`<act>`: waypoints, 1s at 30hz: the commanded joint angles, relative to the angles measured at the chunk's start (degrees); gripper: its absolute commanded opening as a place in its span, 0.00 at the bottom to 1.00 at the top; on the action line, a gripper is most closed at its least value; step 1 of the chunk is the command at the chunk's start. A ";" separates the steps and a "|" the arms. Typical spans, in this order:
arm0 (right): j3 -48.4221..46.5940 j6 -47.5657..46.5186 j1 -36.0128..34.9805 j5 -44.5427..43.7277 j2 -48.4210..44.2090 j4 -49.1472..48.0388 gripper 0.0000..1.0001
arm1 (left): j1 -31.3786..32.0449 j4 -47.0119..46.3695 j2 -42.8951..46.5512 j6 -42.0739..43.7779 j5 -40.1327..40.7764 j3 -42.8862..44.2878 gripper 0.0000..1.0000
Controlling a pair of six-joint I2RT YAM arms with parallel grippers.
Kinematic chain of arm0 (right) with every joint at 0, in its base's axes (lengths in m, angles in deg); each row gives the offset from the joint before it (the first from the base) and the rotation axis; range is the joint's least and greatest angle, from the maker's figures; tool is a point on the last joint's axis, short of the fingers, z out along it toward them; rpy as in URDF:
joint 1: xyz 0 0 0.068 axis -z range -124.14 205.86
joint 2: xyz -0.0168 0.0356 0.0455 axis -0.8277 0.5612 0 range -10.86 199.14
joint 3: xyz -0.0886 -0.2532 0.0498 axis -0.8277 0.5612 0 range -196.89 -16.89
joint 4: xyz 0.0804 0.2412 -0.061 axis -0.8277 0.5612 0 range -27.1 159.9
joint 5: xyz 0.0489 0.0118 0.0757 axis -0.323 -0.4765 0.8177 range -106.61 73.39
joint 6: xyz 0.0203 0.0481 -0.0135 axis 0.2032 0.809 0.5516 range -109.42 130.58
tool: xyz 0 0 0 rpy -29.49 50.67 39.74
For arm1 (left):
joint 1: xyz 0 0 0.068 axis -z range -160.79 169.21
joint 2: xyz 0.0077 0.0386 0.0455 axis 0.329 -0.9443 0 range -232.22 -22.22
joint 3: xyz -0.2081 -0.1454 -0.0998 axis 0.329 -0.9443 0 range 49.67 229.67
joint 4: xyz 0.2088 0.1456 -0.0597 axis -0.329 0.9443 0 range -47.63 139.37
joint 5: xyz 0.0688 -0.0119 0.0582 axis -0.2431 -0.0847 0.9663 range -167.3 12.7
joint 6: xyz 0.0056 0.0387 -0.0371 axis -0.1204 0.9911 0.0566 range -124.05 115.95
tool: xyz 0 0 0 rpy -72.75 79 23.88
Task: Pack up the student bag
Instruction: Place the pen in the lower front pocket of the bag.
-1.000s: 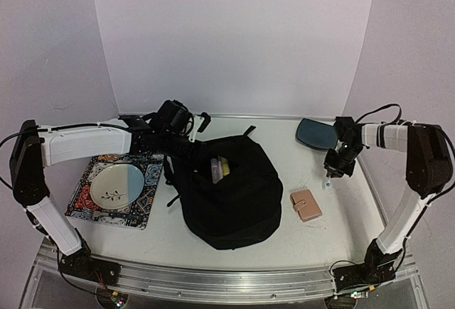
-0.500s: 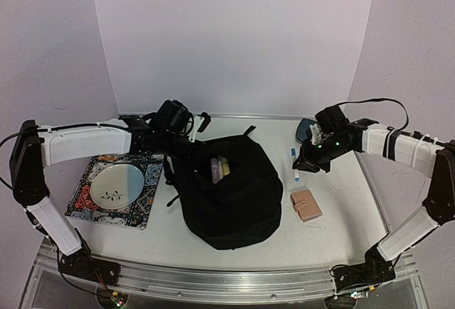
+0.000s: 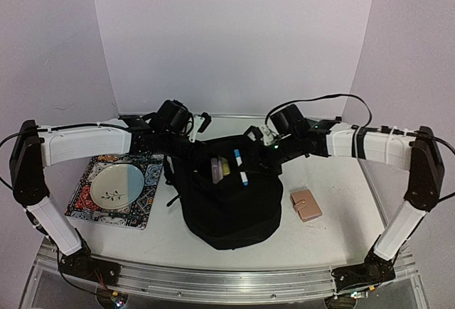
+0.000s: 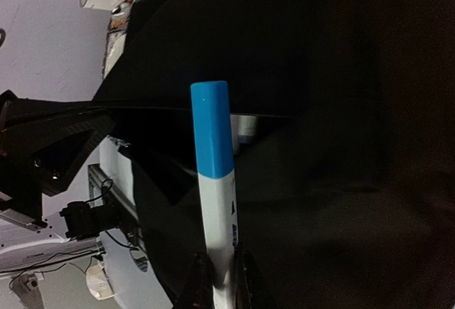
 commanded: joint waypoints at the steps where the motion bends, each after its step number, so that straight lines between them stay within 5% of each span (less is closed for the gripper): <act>1: -5.00 4.93 -3.31 5.37 6.47 -5.75 0.00 | 0.26 -2.30 1.78 0.55 -2.16 0.53 0.00; 20: -12.90 11.20 -4.15 2.60 16.92 -9.64 0.01 | 0.79 -2.58 2.51 0.48 -2.57 0.44 0.00; 30: -7.52 13.52 -5.83 -1.70 14.76 -12.66 0.34 | 0.88 -2.57 1.68 -0.36 -3.33 0.44 0.00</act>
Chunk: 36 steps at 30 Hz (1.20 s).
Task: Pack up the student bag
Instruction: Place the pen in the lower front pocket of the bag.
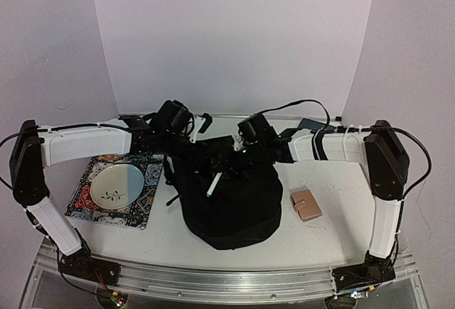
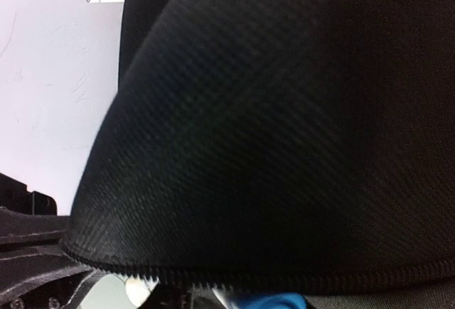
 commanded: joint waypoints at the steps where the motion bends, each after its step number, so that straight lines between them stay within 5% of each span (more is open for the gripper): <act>1: 3.18 1.94 -0.76 -4.49 -1.68 -3.10 0.35 | 0.63 -2.63 1.75 -0.14 -2.34 0.44 0.00; 9: 4.52 2.21 -2.22 -3.47 -3.10 -3.74 0.06 | 0.86 -2.62 1.90 -0.15 -2.02 0.46 0.00; 14: 5.17 2.45 -2.99 -4.05 -3.26 -3.90 0.00 | 1.04 -2.58 2.28 -0.09 -2.06 0.37 0.00; 19: 2.20 1.84 -2.99 -5.80 -1.45 -3.20 0.00 | 1.39 -2.66 2.61 0.07 -1.71 0.35 0.00; 26: 1.39 -1.45 -2.99 -5.93 -1.90 4.13 0.21 | 1.64 -2.60 2.61 0.36 -0.94 0.27 0.00; 36: 2.31 -3.84 -4.82 -3.57 -4.42 9.73 0.28 | 1.82 -2.68 1.94 0.29 -1.20 0.26 0.00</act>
